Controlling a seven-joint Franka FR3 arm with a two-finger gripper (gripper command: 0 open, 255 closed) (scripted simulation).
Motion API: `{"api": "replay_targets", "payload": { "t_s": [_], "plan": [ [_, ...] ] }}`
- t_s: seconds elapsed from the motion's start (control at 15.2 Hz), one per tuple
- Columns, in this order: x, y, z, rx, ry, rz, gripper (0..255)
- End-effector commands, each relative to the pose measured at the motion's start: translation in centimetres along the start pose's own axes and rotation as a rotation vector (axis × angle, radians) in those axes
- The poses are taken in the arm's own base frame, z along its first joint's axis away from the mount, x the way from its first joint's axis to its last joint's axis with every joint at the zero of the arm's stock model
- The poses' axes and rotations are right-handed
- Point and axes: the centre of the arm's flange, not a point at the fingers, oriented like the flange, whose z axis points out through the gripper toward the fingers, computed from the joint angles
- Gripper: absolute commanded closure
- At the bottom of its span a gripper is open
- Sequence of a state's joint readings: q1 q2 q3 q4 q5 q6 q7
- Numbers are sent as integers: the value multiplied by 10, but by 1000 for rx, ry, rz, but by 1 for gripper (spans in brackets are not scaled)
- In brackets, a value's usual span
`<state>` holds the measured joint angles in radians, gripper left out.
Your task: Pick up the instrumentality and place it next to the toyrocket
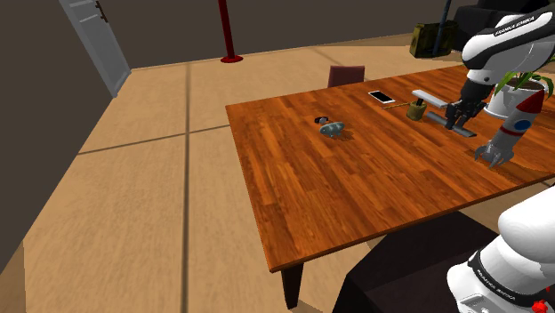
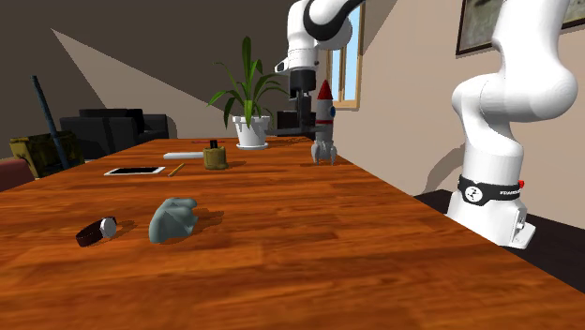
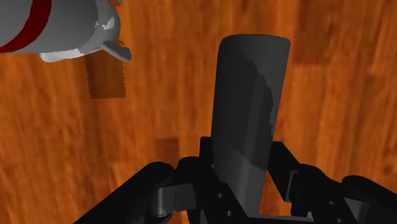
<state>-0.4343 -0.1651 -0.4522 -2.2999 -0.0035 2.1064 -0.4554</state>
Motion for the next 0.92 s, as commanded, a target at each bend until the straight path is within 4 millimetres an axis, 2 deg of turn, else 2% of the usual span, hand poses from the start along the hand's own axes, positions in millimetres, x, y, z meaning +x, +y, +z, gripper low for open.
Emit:
{"api": "replay_targets", "payload": {
  "t_s": [0.0,0.86],
  "plan": [
    [0,0,10,0,1,0,255],
    [1,6,78,0,1,0,255]
  ]
}}
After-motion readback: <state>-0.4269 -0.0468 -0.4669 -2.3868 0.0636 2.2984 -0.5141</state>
